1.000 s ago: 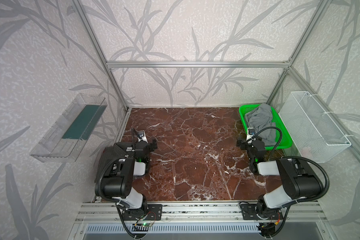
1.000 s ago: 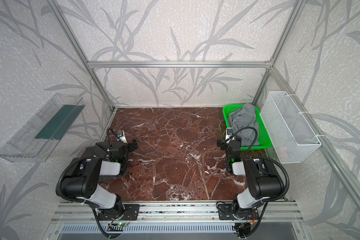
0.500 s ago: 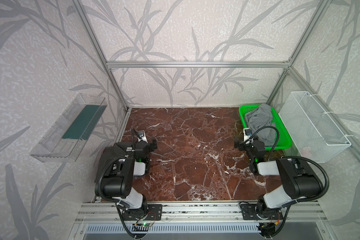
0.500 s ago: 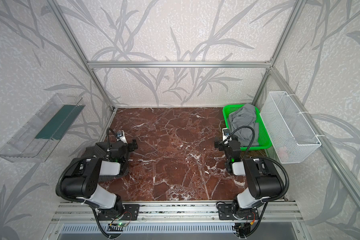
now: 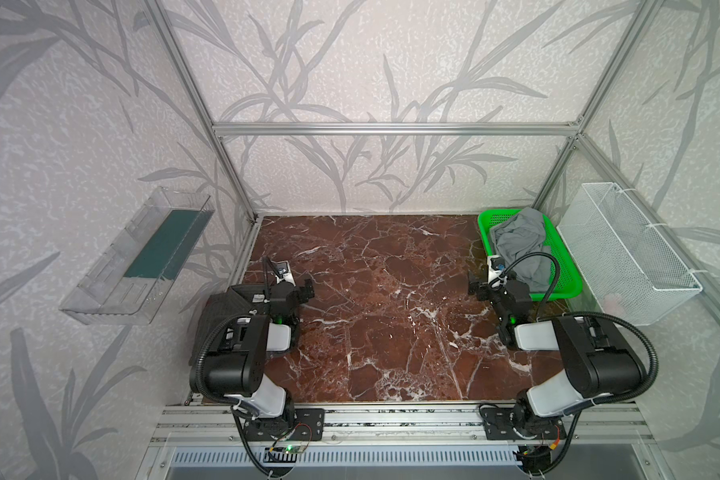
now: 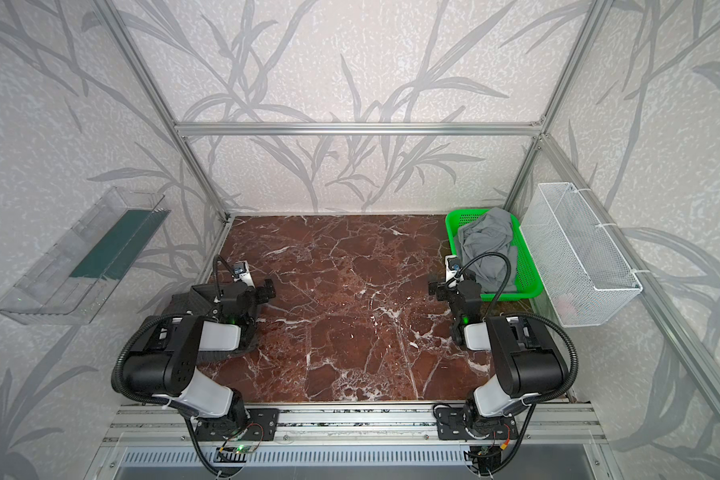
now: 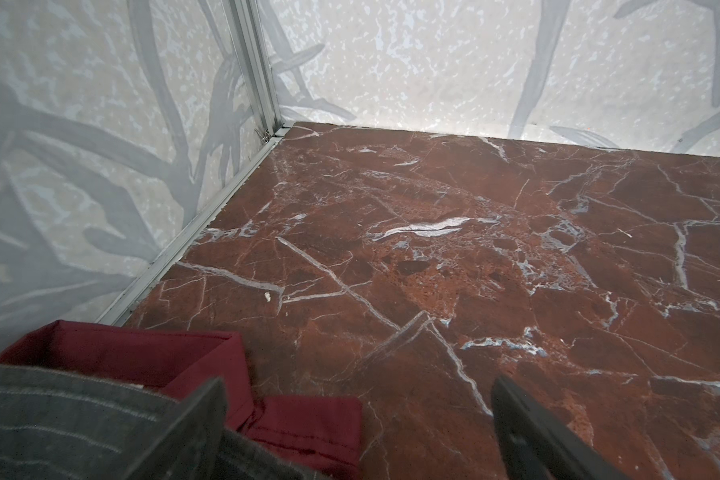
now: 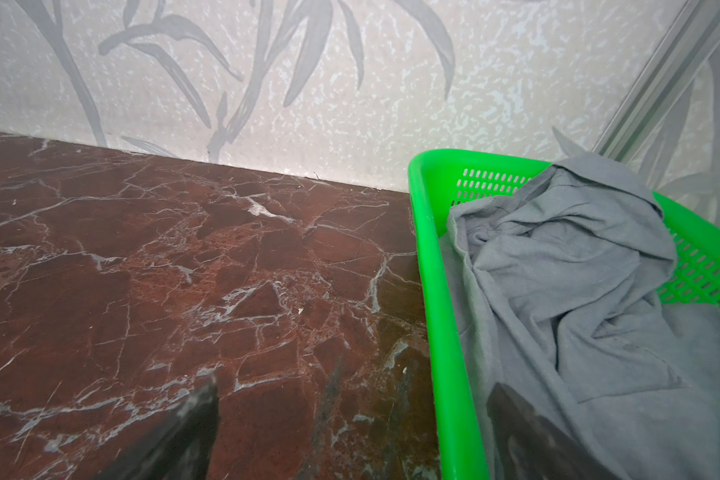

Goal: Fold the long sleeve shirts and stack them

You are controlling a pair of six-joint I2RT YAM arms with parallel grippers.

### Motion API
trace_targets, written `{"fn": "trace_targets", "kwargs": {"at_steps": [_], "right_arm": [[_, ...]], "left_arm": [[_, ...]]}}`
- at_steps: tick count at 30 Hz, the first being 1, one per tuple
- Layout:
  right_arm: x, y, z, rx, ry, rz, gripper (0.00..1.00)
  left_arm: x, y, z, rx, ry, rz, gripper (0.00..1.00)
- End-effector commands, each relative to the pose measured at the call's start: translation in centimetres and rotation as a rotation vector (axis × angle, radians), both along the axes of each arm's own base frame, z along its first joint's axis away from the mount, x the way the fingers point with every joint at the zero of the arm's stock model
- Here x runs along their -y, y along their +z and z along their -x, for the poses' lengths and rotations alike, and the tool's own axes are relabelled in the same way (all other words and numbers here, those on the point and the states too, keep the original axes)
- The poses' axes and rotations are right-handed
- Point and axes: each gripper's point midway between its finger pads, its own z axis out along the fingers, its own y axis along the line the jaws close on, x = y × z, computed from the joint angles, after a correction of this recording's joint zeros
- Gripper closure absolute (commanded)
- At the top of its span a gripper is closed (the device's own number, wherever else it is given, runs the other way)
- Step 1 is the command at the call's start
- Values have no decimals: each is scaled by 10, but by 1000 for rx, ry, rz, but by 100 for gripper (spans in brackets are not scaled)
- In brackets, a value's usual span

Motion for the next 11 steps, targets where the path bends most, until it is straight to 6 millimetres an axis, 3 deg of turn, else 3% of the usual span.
{"fn": "trace_targets", "kwargs": {"at_steps": [1, 11], "right_arm": [[-3, -24, 5, -93, 21, -10, 1], [-5, -26, 4, -109, 35, -7, 1]], "left_arm": [[1, 3, -5, 2, -12, -16, 1], [1, 3, -5, 0, -17, -6, 1]]}}
